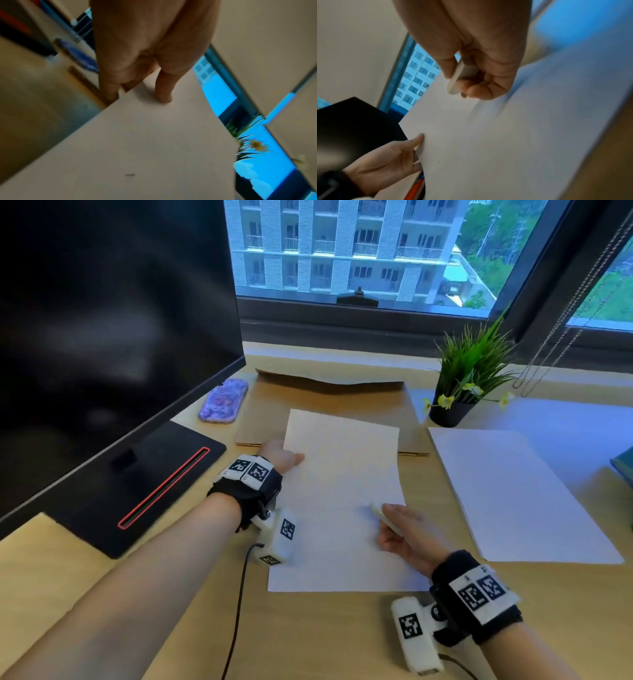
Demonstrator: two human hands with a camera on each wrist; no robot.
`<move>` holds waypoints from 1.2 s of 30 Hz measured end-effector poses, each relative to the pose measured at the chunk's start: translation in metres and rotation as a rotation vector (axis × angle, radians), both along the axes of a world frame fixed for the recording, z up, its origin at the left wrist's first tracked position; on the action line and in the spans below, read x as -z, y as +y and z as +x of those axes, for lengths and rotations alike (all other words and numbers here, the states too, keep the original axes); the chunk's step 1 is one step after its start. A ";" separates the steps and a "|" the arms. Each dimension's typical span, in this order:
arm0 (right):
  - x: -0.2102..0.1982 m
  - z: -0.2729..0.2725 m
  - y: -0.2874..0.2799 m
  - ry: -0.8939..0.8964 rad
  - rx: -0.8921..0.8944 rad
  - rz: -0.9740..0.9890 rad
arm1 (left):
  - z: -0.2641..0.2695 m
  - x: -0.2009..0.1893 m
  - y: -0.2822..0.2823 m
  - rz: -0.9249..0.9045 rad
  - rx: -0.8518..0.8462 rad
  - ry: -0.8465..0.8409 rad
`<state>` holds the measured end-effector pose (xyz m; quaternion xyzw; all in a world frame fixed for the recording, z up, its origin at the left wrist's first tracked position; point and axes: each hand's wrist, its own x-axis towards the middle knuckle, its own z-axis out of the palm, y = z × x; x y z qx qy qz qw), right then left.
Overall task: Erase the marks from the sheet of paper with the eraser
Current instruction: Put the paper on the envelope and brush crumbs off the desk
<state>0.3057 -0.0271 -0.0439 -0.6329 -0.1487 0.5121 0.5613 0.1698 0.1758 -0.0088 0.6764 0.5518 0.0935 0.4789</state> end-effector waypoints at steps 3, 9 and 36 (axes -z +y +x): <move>-0.013 0.002 0.001 -0.067 0.070 0.047 | -0.013 -0.018 -0.002 -0.034 0.021 -0.198; -0.063 -0.001 0.005 -0.773 0.180 0.202 | -0.042 -0.053 0.001 0.022 0.075 -0.499; -0.074 -0.004 0.027 -0.665 0.299 0.481 | -0.073 -0.056 -0.028 0.267 0.006 -0.690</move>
